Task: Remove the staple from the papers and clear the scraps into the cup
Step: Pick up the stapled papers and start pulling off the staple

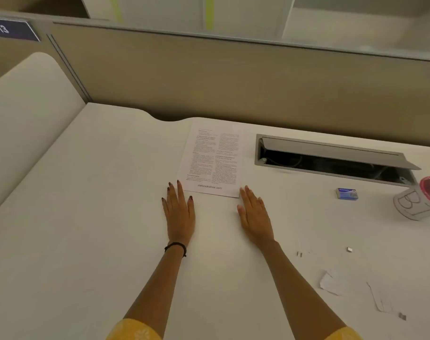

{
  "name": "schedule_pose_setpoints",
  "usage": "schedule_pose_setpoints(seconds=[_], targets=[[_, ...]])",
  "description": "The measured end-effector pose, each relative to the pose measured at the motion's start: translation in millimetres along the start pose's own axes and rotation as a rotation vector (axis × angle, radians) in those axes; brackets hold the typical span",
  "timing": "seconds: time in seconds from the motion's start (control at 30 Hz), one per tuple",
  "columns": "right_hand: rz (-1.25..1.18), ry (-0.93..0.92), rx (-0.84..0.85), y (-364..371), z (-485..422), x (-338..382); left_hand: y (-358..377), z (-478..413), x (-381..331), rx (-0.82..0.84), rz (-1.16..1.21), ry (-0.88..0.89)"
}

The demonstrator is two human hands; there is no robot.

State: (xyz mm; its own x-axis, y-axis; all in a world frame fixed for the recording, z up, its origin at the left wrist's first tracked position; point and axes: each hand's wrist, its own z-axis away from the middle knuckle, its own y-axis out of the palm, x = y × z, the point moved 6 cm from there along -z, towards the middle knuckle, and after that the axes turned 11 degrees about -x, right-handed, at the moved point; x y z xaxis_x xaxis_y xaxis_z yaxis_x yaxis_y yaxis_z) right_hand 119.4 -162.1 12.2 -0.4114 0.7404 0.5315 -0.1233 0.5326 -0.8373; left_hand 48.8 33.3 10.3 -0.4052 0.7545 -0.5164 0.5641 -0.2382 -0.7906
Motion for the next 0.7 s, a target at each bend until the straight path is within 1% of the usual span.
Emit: schedule_pose_setpoints(seconds=[0.07, 0.13, 0.33, 0.4, 0.47, 0.53, 0.7], targets=[[0.001, -0.015, -0.003, 1, -11, -1, 3, -12, 4, -0.004, 0.05, -0.074], [0.03, -0.042, 0.018, 4, -20, -1, 8, -22, 7, -0.003, 0.038, -0.099], [0.114, -0.122, 0.058, 14, -31, 0, 18, -41, 6, 0.001, 0.011, -0.079], [0.12, -0.125, 0.066, 15, -32, 0, 17, -48, 4, -0.012, 0.05, -0.069], [0.122, -0.125, 0.074, 15, -32, 0, 14, -55, 5, -0.035, 0.087, -0.091], [0.136, -0.128, 0.077, 16, -32, -1, 10, -66, 2, -0.044, 0.069, -0.131], [0.156, -0.131, 0.088, 17, -33, -1, 8, -93, -3, 0.083, -0.032, -0.281]])
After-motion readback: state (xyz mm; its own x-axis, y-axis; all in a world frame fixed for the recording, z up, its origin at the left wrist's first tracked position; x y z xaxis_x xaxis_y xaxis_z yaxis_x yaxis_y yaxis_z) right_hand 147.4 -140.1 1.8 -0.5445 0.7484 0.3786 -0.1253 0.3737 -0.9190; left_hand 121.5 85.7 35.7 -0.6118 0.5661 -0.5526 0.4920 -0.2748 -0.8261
